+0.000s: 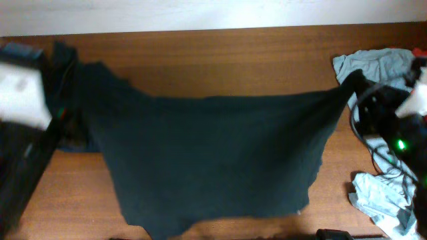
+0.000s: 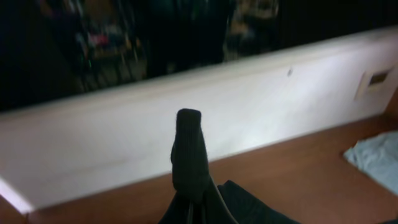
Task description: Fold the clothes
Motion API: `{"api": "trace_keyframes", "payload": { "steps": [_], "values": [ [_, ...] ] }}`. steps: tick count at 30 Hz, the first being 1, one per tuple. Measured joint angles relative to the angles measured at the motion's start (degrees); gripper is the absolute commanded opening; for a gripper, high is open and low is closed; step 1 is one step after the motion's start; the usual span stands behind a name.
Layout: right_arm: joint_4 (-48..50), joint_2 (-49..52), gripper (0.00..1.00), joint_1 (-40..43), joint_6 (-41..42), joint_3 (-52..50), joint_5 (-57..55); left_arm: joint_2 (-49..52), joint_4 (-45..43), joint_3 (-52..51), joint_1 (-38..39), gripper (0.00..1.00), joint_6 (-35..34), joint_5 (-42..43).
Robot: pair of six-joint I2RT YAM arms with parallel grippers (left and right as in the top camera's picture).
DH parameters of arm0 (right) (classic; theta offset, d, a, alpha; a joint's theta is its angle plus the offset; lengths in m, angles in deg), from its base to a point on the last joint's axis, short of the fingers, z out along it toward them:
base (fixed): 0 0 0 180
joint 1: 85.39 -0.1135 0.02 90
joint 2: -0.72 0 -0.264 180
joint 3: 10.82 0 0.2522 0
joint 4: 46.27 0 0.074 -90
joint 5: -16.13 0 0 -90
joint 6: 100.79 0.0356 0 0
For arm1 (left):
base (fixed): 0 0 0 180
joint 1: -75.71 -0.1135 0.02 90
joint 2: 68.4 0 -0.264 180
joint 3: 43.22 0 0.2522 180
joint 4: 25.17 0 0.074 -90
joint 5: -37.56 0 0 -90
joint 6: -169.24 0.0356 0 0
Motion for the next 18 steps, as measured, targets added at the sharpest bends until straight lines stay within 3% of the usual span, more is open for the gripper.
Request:
{"api": "trace_keyframes", "payload": {
  "steps": [5,7,8,9,10,11,12,14,15,16,18],
  "values": [
    [0.3,11.3,0.04,0.0,0.0,0.0,-0.2,13.8,-2.4,0.1,0.0,0.01,0.0,-0.5],
    [2.3,18.0,0.12,0.0,0.0,0.0,-0.5,21.5,-4.7,-0.2,0.0,0.07,0.0,-0.7],
    [3.8,20.9,0.2,0.0,0.0,0.0,-0.5,25.9,-6.8,-0.2,0.0,0.17,0.0,-0.9],
    [5.7,24.0,0.34,0.0,0.2,0.0,-0.5,29.5,-8.9,-0.2,0.0,0.24,0.0,-0.9],
    [7.7,27.0,0.43,0.0,0.3,0.0,-0.7,32.8,-10.8,-0.2,0.0,0.39,0.4,-1.1],
    [9.4,29.9,0.46,0.0,0.2,0.0,-0.8,36.0,-12.0,-0.2,0.0,0.59,0.2,-1.4],
    [10.2,32.0,0.5,0.0,0.1,0.0,-0.9,39.0,-13.6,-0.3,0.0,0.71,0.5,-2.4],
    [10.4,36.7,0.56,0.2,0.6,0.0,-0.9,42.8,-15.1,-0.5,0.0,0.8,0.6,-4.8],
    [9.9,37.9,0.57,0.4,0.6,-0.1,-0.9,44.6,-15.0,-0.8,-0.1,0.92,0.6,-7.0],
    [9.1,38.3,0.59,0.6,0.5,-0.1,-0.9,45.2,-14.8,-1.0,-0.3,0.98,0.7,-8.5],
    [7.5,38.1,0.62,1.5,0.1,-0.2,-0.9,45.3,-13.5,-1.1,-0.9,0.99,0.7,-11.1]
  ]
}}
